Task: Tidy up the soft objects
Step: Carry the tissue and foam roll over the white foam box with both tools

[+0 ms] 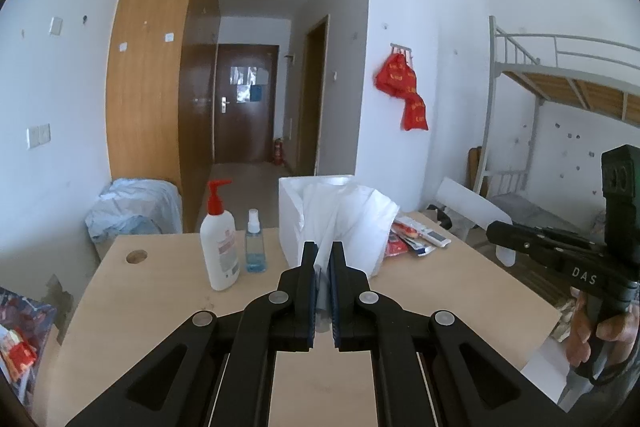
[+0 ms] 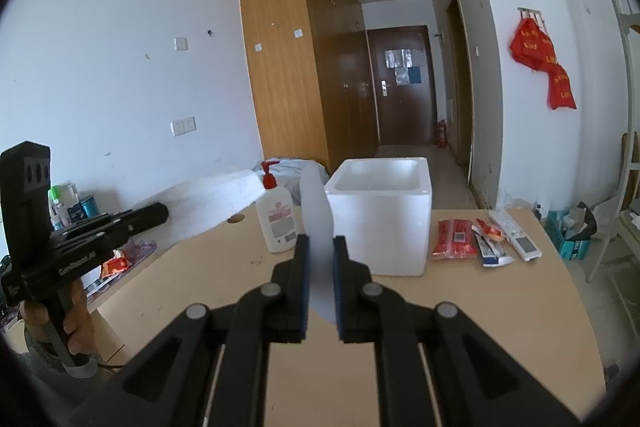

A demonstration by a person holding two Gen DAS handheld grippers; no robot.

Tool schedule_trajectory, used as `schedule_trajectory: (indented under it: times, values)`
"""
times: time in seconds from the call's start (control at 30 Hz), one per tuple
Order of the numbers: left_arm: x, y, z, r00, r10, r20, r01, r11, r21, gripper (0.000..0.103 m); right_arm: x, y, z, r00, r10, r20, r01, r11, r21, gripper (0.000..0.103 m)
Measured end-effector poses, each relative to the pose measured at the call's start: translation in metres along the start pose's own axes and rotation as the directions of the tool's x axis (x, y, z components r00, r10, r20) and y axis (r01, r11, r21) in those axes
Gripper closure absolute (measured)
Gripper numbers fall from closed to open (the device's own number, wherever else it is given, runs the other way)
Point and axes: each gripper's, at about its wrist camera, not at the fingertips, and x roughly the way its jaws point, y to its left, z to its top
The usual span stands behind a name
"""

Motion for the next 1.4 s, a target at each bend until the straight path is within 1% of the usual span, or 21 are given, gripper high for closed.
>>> schedule_trajectory:
  times: [0.13,0.23,0.4,0.77,1.0,1.2,1.4]
  values:
    - [0.002,-0.003,0.012,1.0,0.003,0.018,-0.003,1.0,0.012,0.097,0.005,-0.003,0.008,1.0,-0.001,0.001,0.001,1.0,0.004,0.09]
    - [0.009,-0.006,0.02,1.0,0.009,0.015,-0.01,1.0,0.024,0.097,0.011,-0.006,0.014,1.0,-0.007,-0.002,0.007,1.0,0.006,0.09]
    - [0.025,-0.006,0.03,1.0,0.013,0.008,-0.014,1.0,0.017,0.097,0.024,-0.013,0.021,1.0,-0.015,-0.013,0.015,1.0,0.024,0.091]
    - [0.075,-0.006,0.057,1.0,0.012,-0.003,-0.012,1.0,0.019,0.097,0.055,-0.026,0.042,0.998,-0.052,-0.033,0.053,0.998,0.028,0.091]
    - [0.111,0.004,0.077,1.0,0.013,-0.011,-0.013,1.0,0.005,0.097,0.078,-0.035,0.062,0.997,-0.072,-0.034,0.072,0.997,0.021,0.091]
    - [0.145,0.01,0.089,1.0,0.005,-0.017,-0.005,1.0,0.004,0.097,0.106,-0.049,0.076,0.995,-0.083,-0.055,0.085,0.996,0.029,0.091]
    - [0.181,0.013,0.099,0.999,-0.014,-0.044,0.014,1.0,-0.001,0.097,0.137,-0.058,0.083,0.992,-0.099,-0.082,0.102,0.994,0.033,0.09]
